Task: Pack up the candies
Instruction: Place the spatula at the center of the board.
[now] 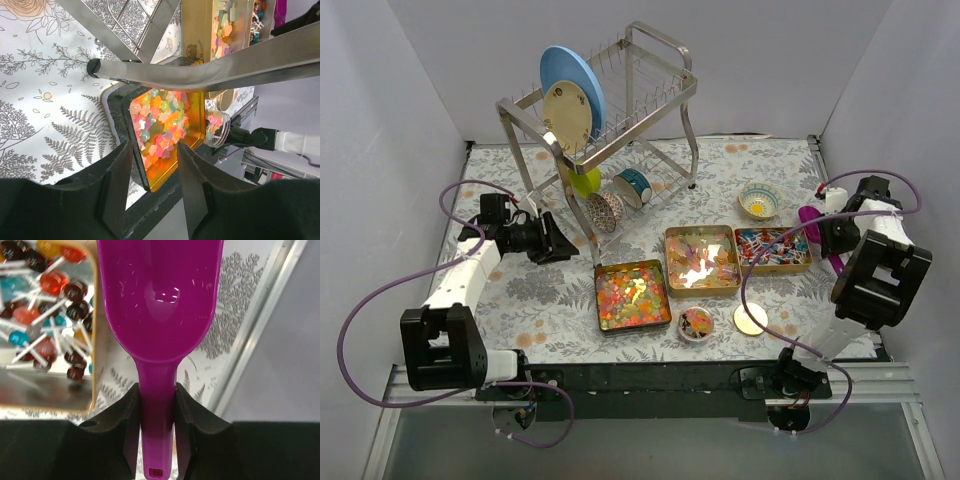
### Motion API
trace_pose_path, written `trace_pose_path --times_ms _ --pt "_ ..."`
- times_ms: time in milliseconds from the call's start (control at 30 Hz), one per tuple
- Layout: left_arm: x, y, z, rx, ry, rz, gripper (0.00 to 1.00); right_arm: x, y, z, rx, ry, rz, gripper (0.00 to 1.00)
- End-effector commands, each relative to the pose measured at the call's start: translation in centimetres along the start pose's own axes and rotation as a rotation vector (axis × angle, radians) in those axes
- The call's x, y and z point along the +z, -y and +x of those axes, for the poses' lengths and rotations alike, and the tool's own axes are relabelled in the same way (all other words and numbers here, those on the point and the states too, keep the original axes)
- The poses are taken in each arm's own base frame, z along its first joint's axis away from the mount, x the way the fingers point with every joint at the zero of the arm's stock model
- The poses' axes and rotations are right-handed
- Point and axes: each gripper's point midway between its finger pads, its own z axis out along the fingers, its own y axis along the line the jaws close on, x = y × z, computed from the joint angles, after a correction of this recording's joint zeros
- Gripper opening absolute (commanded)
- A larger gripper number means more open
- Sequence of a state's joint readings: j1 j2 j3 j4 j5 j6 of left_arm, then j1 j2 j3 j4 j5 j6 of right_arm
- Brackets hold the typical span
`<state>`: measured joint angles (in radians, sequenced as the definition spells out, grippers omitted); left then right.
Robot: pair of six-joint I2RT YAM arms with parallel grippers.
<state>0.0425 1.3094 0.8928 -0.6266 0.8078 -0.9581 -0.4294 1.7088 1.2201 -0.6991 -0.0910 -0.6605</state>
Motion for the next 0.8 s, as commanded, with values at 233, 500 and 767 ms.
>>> trace_pose_path --times_ms 233,500,767 --pt "-0.1 -0.8 -0.3 0.068 -0.044 -0.033 0.42 4.3 1.0 -4.8 -0.029 0.039 -0.021 0.07" --pt "-0.7 -0.6 -0.3 0.196 -0.095 -0.016 0.46 2.8 -1.7 -3.7 -0.049 -0.012 -0.110 0.58" --pt "-0.1 0.8 0.5 0.192 -0.117 0.123 0.57 -5.9 -3.5 -5.7 -0.160 0.201 -0.077 0.63"
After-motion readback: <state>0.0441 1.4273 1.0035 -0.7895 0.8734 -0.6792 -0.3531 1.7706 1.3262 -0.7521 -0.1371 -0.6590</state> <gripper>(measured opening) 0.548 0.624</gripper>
